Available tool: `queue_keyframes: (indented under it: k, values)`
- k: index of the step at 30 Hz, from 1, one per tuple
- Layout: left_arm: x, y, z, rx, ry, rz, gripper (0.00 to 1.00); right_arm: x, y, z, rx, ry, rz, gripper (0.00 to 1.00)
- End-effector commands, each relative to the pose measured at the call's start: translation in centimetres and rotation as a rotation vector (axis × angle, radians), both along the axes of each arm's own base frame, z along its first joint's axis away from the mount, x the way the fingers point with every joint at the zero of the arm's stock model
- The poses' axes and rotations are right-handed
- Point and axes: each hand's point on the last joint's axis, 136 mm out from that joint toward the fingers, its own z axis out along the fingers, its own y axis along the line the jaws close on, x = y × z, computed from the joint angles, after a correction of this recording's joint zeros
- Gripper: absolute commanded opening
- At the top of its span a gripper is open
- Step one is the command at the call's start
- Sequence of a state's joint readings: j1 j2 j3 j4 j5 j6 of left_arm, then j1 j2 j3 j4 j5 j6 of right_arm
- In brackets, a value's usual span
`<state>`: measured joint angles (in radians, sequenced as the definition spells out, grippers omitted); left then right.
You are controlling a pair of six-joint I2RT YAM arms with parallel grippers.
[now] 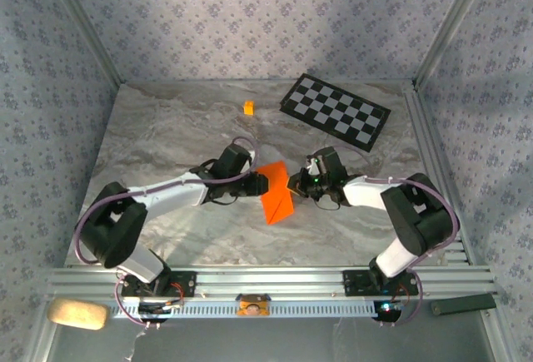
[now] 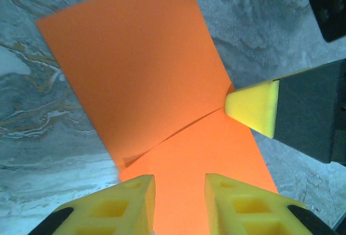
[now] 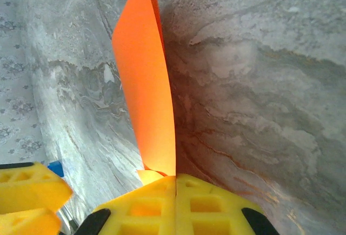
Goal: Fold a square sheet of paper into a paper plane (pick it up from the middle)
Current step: Turn over the paper at the center of the table.
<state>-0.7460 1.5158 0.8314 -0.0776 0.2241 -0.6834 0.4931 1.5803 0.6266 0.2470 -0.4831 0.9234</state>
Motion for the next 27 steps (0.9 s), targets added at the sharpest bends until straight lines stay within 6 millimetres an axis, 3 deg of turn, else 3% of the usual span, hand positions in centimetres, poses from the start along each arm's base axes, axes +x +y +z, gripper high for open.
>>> queue_keyframes:
  k: [1,5,15,23,27]
  values:
    - [0.6,1.5,1.2,0.016,-0.051,0.061,0.29,0.2,-1.1,1.6,-0.069,-0.056,0.014,0.04]
    - [0.9,3.3,2.5,0.029,-0.115,0.126,0.29,0.2,-2.8,3.6,-0.198,-0.135,0.032,0.04]
    - [1.5,7.9,5.3,-0.008,-0.207,0.293,0.29,0.2,-9.6,9.5,-0.698,-0.306,0.022,0.03]
    - [1.5,10.7,5.7,-0.022,-0.23,0.411,0.29,0.0,-13.6,10.9,-1.123,-0.271,0.041,0.03]
    - [1.3,11.9,5.6,-0.01,-0.235,0.467,0.29,0.4,-13.6,10.5,-1.336,-0.249,0.075,0.0]
